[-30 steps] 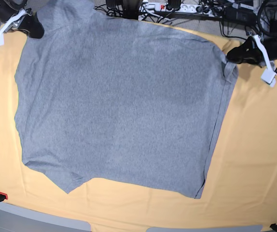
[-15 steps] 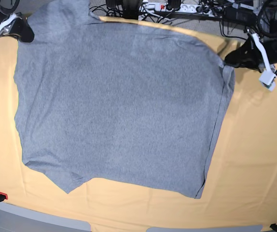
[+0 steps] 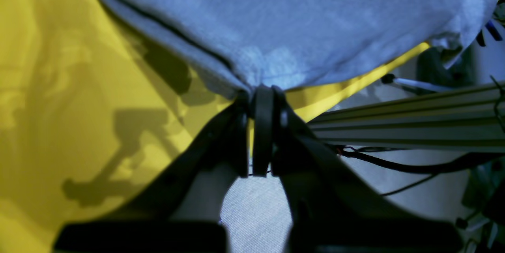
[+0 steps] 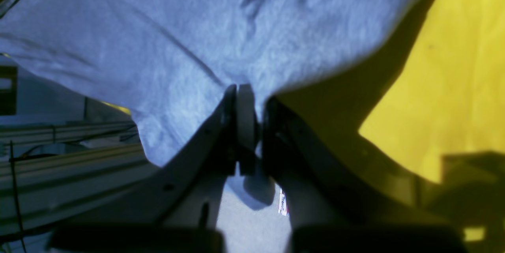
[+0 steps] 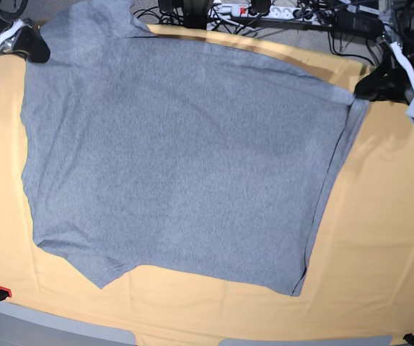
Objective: Layout the t-shirt on the table in an organized manner, then fold the t-shirt properly
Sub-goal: 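Lift the collar-side edge with both grippers and pull it taut, then fold the lifted edge over the t-shirt body with both grippers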
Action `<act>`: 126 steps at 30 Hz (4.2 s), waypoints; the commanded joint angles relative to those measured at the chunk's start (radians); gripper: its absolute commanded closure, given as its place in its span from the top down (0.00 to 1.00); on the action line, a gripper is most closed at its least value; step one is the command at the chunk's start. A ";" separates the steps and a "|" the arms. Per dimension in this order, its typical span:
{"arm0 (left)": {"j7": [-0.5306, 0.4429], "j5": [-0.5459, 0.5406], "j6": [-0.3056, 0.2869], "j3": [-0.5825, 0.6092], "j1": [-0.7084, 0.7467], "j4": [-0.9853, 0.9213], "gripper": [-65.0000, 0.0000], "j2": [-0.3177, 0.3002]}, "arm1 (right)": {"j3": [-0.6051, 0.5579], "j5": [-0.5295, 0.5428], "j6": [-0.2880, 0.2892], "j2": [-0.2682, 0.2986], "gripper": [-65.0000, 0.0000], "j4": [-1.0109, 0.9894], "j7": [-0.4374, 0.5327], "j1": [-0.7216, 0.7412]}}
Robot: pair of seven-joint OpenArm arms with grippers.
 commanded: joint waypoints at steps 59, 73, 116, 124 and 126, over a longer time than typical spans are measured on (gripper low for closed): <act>-0.016 -0.025 -0.005 -0.043 0.159 0.010 0.00 -0.019 | 0.007 0.025 0.002 -0.011 0.00 0.015 0.012 -0.118; -0.016 -0.025 -0.005 -0.191 0.252 0.010 0.00 -0.019 | 0.007 0.025 0.002 -0.010 0.00 0.058 0.012 -0.222; -0.025 -0.025 -0.005 0.092 -0.079 0.010 0.00 0.019 | 0.007 0.025 0.002 -0.007 0.00 0.126 0.012 -0.008; -0.027 -0.025 -0.005 0.094 -0.164 0.003 0.00 0.019 | 0.007 0.025 0.002 -0.008 0.00 0.125 0.012 0.093; -0.042 -0.014 -0.005 0.095 -0.179 -0.004 0.00 0.020 | 0.007 0.025 0.002 -0.008 0.00 0.124 0.012 0.118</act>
